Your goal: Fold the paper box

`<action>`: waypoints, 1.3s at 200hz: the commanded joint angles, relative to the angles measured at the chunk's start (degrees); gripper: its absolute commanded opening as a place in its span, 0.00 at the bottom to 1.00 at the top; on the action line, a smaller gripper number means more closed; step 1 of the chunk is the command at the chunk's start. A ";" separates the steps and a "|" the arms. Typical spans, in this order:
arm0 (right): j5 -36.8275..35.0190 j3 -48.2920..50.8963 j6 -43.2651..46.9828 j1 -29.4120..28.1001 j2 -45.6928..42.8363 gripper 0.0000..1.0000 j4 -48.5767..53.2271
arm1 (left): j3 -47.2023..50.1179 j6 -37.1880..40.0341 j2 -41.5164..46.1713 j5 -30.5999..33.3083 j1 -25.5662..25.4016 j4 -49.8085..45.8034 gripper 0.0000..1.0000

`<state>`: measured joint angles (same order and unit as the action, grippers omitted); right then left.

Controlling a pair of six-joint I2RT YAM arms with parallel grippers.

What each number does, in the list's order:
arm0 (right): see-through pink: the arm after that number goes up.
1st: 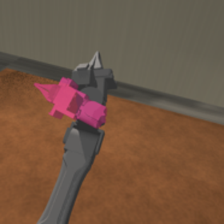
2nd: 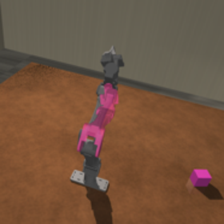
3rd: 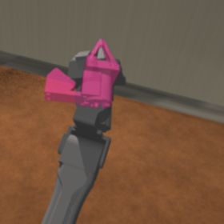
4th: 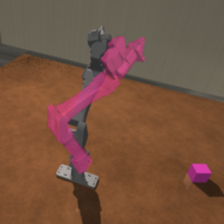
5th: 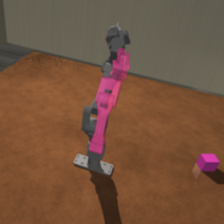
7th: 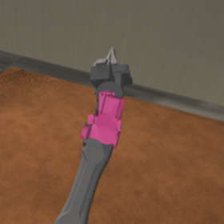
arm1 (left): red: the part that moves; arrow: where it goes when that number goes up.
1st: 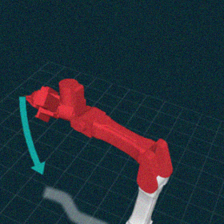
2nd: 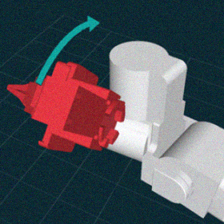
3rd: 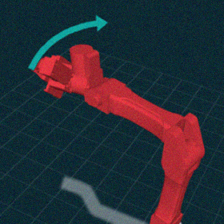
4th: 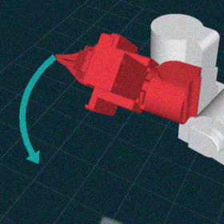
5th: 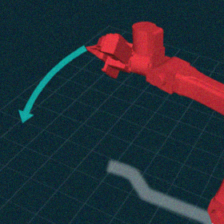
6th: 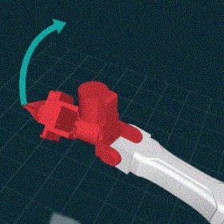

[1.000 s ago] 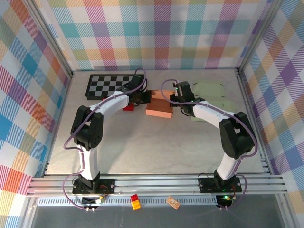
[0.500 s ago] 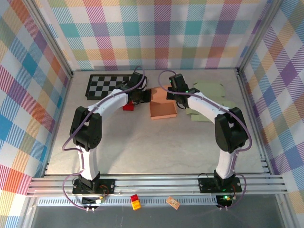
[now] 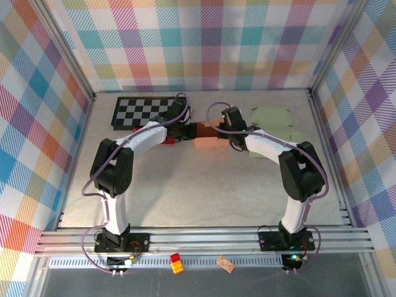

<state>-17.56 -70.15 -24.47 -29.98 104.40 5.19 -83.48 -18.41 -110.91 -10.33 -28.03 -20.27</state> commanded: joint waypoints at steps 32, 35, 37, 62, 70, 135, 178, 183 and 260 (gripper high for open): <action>1.90 -1.63 -3.58 -0.61 -3.64 0.38 9.25 | 3.39 0.71 2.54 1.09 -1.45 1.79 0.06; 2.12 -2.11 -4.02 -0.61 -4.00 0.41 10.47 | 3.41 0.79 2.61 1.34 -1.49 1.67 0.06; 2.34 -2.41 -4.36 -0.61 -4.15 0.43 11.31 | 3.41 0.93 2.63 1.58 -1.56 1.60 0.06; 6.52 -3.14 -10.08 -0.57 -8.34 0.61 20.23 | 4.15 1.88 3.37 4.24 -2.58 1.25 0.06; 8.74 -2.95 -12.31 -0.56 -9.67 0.64 23.02 | 4.82 2.06 3.75 5.09 -2.89 1.64 0.06; 24.67 -1.20 -24.47 -0.57 -19.47 0.75 36.82 | 8.60 2.07 5.69 10.53 -5.23 3.85 0.06; 21.85 -8.29 -27.55 1.06 -22.84 0.73 42.79 | 10.85 2.53 7.39 13.22 -6.57 6.87 0.07; 21.87 -9.01 -28.25 1.62 -22.77 0.73 43.10 | 11.30 2.55 7.61 13.46 -6.74 7.11 0.08; 32.94 -24.53 -23.23 11.36 -5.66 0.70 49.16 | 16.91 2.42 10.86 16.46 -9.27 10.51 0.15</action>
<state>10.22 -89.45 -51.99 -19.35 91.13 47.86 -67.59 -16.67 -102.48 4.34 -36.21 -11.64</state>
